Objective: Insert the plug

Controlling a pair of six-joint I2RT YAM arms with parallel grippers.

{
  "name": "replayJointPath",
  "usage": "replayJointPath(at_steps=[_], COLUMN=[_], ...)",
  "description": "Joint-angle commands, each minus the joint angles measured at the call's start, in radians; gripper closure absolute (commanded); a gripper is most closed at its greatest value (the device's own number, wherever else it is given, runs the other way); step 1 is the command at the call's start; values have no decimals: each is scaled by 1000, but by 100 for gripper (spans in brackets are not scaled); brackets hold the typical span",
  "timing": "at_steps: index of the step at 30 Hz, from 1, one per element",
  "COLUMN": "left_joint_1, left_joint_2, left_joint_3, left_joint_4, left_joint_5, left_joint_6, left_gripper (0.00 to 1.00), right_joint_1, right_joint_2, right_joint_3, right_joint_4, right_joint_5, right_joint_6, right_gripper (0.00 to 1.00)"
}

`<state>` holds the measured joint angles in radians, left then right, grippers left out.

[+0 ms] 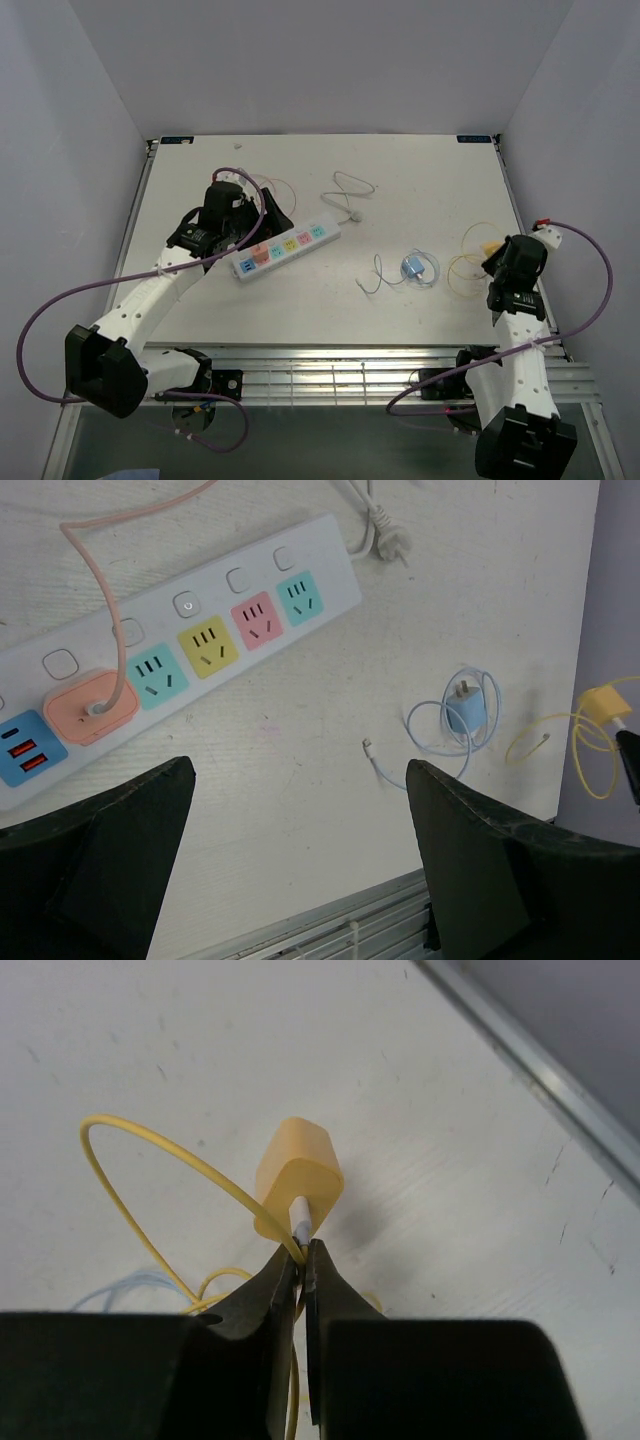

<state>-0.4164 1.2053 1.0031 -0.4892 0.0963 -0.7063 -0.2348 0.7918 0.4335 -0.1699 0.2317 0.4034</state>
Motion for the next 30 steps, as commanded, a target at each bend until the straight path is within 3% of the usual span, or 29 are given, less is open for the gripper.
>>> replayJointPath(at_steps=[1, 4, 10, 15, 17, 20, 25, 30], left_joint_1=[-2, -2, -2, -2, -2, -2, -2, -2], left_joint_2=[-46, -59, -81, -95, -105, -134, -179, -164], left_joint_3=[-12, -24, -35, -37, -38, -29, -24, -41], left_joint_4=[40, 76, 150, 198, 216, 232, 250, 392], left_joint_5=[58, 123, 267, 359, 420, 466, 480, 650], left_joint_6=[11, 22, 44, 53, 60, 65, 35, -10], left_gripper=[2, 2, 2, 2, 2, 2, 2, 2], right_joint_1=[-3, -3, -3, -3, -1, 18, 165, 399], right_joint_2=[-89, -124, -68, 32, 82, 121, 138, 188], right_joint_3=[166, 281, 525, 721, 752, 729, 699, 682], right_joint_4=[67, 61, 41, 26, 36, 157, 176, 171], right_joint_5=[0, -46, -299, -751, -1012, -1265, -1333, -1307], right_joint_6=[-113, -144, -156, -207, -218, -170, -258, -287], right_gripper=[92, 92, 92, 92, 92, 92, 92, 92])
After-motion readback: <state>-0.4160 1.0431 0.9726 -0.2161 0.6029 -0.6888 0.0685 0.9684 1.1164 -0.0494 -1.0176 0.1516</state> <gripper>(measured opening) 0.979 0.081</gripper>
